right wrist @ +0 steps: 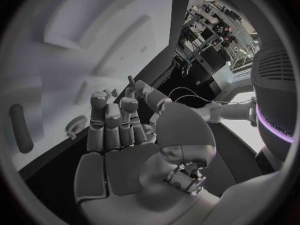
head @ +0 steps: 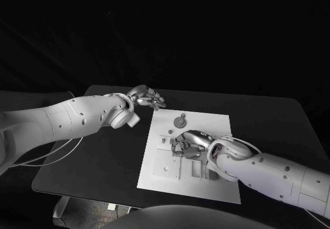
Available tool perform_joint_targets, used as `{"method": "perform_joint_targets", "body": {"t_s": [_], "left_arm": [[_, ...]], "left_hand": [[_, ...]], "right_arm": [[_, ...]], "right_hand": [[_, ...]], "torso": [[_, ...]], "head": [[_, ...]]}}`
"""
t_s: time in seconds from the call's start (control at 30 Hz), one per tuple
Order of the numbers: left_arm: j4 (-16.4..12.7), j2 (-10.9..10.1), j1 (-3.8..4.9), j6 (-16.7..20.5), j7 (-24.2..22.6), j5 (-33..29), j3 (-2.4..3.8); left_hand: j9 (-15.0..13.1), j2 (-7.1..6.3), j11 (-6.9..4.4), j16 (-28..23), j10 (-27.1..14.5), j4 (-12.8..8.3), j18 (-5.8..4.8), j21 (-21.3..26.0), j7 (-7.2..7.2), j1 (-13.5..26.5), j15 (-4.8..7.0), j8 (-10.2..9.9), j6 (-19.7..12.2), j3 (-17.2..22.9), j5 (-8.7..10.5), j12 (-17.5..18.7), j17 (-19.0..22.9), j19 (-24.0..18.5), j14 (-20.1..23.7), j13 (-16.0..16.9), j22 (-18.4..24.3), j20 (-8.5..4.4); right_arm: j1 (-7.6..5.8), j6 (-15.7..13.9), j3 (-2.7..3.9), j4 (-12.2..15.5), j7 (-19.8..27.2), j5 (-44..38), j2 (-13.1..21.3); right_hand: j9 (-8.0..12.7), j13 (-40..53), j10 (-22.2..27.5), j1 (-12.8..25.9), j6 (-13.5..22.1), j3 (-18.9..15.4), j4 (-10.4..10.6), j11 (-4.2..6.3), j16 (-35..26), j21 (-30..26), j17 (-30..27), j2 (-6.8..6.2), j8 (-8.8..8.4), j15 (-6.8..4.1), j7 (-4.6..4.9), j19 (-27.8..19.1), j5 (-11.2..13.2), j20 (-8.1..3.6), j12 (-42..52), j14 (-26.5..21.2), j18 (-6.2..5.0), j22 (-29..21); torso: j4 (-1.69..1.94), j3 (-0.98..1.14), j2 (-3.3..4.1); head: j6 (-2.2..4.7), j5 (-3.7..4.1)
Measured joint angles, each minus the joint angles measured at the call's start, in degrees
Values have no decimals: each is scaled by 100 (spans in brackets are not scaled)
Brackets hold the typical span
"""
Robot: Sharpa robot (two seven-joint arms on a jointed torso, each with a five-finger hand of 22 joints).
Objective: Assemble the parts on the task board
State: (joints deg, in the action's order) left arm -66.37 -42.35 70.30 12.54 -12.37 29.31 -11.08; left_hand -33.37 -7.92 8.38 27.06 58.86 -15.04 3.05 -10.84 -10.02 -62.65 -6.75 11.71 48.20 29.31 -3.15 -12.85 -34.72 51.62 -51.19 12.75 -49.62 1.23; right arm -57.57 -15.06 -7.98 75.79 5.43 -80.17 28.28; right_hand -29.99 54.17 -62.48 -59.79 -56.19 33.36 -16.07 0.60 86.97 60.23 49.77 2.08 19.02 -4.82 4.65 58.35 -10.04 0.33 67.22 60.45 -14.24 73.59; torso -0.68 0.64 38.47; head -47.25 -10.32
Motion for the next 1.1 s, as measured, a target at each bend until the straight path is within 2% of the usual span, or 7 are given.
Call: {"method": "perform_joint_targets", "body": {"t_s": [0.23, 0.43, 0.8, 1.1], "left_arm": [[-10, 1, 0, -1, -2, 0, 1], [-17, 5, 0, -1, -4, -1, 1], [-27, -5, 0, 0, -10, -1, 3], [-26, -9, 0, -2, -15, -2, 3]], "left_hand": [[5, 0, 0, 0, 0, 0, 0, 0, 0, 0, 0, 0, 0, 0, 0, 0, 0, 0, 0, -5, 0, 0], [5, 0, 0, 0, 0, 0, 0, 0, 0, 0, 0, 0, 0, 0, 0, 0, -1, 0, 0, -5, -1, 0], [10, 0, 20, -22, 20, 0, -7, 0, 0, 0, -21, 0, 0, 0, 0, 0, -6, 0, 21, -10, -1, 0], [10, 0, 20, -22, 20, 0, -9, 0, 0, 0, -21, 0, 0, 0, 0, 22, -11, 0, 21, -10, -1, 0]], "right_arm": [[16, 83, -19, -42, 0, -58, -22], [133, 125, -66, -138, 5, -128, -85], [135, 134, -60, -218, 15, -222, -99], [138, 137, -60, -260, 23, -265, -98]], "right_hand": [[0, 0, 0, 5, 0, -1, -1, 0, 0, 0, 0, 4, 0, -27, 0, 0, -28, 1, 0, 2, 0, 0], [0, 5, 0, 5, 0, 9, -23, 0, 0, 0, 0, 4, 1, -31, 0, -1, -28, 1, -7, -1, 0, 0], [0, 6, 0, 5, 0, 8, -25, 0, 0, -2, 0, 3, 1, -33, 0, -2, -28, 2, -22, -4, 0, 0], [0, 10, 0, 6, 0, 0, -31, 0, 0, -2, 0, 1, 2, -31, 0, -10, -25, 10, -22, -6, 0, 0]], "torso": [[2, 0, -3], [6, 0, -3], [3, 8, -2], [-4, 11, -2]], "head": [[-26, -9], [-58, -22], [-94, -70], [-108, -75]]}}
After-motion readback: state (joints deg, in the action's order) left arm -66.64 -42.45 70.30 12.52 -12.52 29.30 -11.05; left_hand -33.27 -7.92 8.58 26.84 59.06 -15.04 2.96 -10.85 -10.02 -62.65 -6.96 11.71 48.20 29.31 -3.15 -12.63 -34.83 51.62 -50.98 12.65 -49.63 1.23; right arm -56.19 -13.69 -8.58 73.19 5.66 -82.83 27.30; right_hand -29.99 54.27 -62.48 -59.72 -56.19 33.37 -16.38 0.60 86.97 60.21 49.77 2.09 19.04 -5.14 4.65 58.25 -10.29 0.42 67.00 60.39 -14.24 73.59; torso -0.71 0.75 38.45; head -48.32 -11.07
